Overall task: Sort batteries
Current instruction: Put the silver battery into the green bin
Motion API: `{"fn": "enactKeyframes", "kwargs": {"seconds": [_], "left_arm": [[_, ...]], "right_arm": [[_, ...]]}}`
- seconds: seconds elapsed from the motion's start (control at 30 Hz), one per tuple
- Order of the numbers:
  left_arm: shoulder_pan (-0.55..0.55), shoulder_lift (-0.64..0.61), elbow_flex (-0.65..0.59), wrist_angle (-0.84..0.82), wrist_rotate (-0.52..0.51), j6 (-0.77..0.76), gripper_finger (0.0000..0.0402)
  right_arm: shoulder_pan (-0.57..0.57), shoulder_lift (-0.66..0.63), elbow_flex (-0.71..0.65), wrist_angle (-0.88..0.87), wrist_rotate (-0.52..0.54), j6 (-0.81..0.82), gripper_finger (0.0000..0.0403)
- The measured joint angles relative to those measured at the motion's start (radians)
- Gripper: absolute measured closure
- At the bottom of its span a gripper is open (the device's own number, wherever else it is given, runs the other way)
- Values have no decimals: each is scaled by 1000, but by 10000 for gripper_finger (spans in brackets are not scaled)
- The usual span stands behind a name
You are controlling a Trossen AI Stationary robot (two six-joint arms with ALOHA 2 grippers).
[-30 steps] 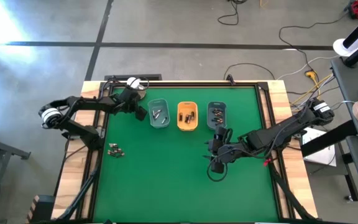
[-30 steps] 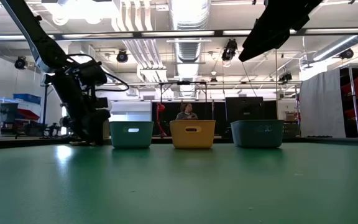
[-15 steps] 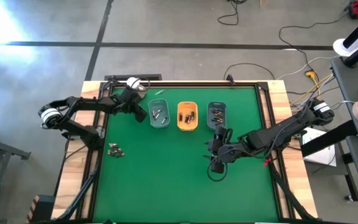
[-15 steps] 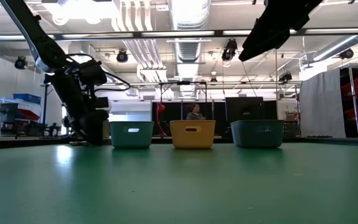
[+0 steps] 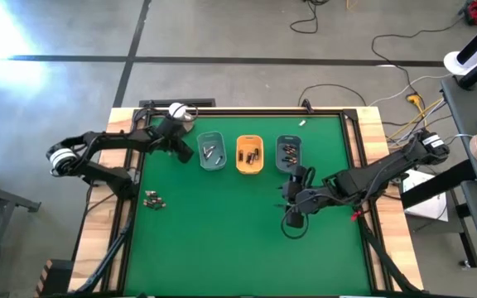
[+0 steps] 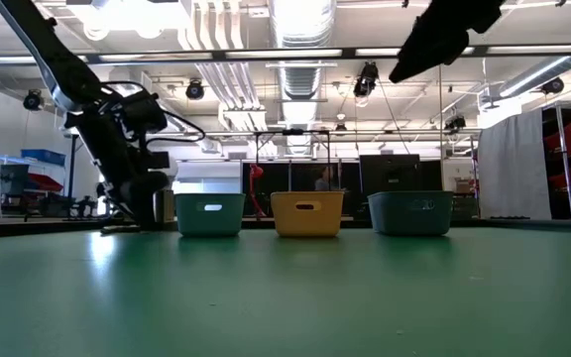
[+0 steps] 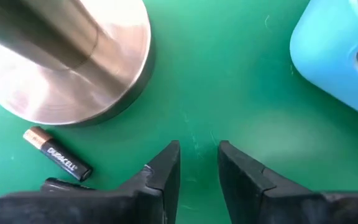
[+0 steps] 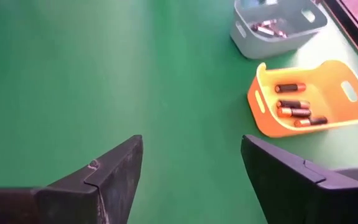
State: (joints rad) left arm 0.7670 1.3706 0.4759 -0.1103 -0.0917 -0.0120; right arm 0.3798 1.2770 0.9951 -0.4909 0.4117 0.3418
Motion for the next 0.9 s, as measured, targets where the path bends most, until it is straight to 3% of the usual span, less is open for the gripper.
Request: {"fn": "enactKeyframes", "kwargs": {"seconds": [0.1,0.2,0.37,0.5,0.67,0.77,0.9], "left_arm": [[0,-26,0,-17,0,-4,315],[-6,-71,0,-35,9,-23,315],[-14,-179,-19,-36,89,-46,315],[-36,-287,-50,6,143,-88,315],[-121,-431,-138,209,235,-165,315],[-204,-507,-205,384,242,-222,315],[-357,-575,-267,560,242,-317,315]], "right_arm": [[0,0,0,-77,36,0,141],[-11,-19,4,-189,144,33,147],[-128,-84,70,-440,214,75,157],[-367,-129,89,-650,88,125,168],[-691,-147,28,-793,-90,250,183],[-782,-139,-20,-787,-166,259,188],[-807,-103,-40,-758,-196,287,191]]}}
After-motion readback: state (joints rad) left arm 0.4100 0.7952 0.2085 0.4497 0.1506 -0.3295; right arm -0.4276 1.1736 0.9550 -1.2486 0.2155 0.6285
